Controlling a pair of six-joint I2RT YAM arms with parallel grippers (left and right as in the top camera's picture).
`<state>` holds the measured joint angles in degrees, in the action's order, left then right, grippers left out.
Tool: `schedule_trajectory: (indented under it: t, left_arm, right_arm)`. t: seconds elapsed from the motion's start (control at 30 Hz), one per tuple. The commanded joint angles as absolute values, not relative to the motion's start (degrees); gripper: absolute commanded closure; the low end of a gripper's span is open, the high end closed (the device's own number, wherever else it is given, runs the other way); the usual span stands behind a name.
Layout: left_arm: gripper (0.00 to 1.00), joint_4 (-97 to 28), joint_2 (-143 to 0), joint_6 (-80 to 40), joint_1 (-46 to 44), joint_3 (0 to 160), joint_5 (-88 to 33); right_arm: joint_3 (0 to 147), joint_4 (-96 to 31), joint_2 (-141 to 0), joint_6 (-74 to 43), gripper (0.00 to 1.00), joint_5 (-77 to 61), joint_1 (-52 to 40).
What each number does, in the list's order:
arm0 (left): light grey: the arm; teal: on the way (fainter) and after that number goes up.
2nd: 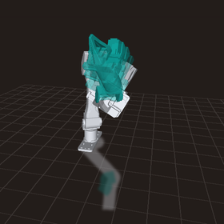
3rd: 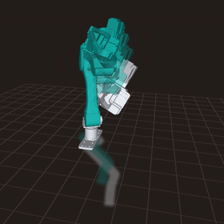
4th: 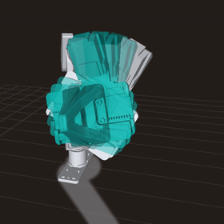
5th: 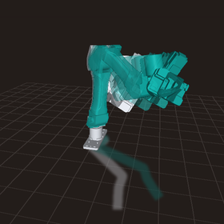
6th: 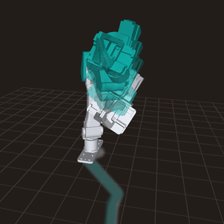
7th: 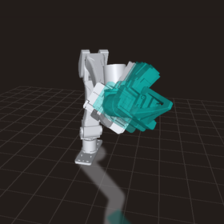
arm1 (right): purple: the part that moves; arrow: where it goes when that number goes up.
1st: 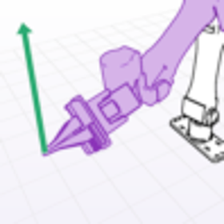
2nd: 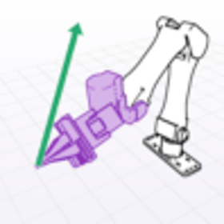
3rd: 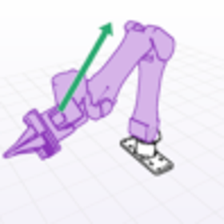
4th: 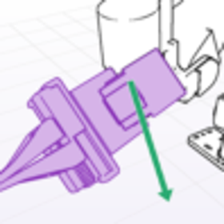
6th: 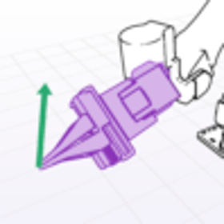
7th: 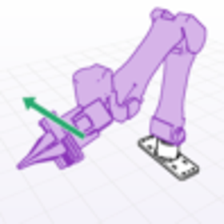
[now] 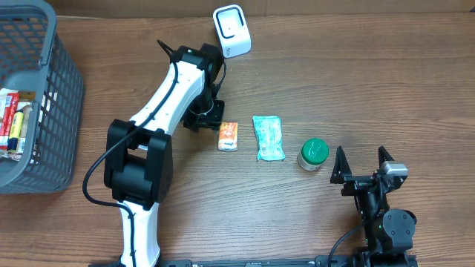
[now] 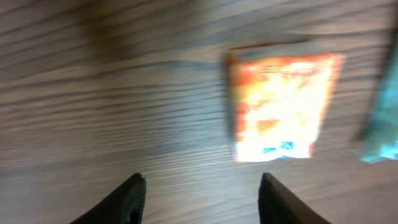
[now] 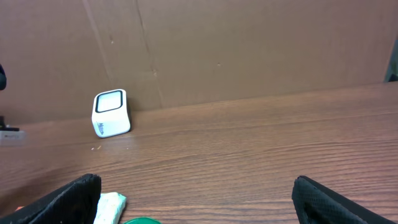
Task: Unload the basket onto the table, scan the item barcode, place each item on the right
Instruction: 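Lower the left gripper onto the small orange box and grasp it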
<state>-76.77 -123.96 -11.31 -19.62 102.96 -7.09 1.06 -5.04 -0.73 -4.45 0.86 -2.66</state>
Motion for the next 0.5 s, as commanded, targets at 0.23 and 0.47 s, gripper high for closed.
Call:
schedule_trajectory:
  t: [0.23,0.47]
  left_arm:
    - [0.53,-73.0,-122.6,-16.5,-23.9,102.7,-6.0]
    - [0.49,-69.9,-122.6,-20.4,-27.7,99.7,-0.6]
  right_arm:
    - [0.4,-4.7,-0.2,-4.3,0.0,1.0,-2.5]
    - [0.4,-4.7,-0.2,-4.3,0.0,1.0,-2.5]
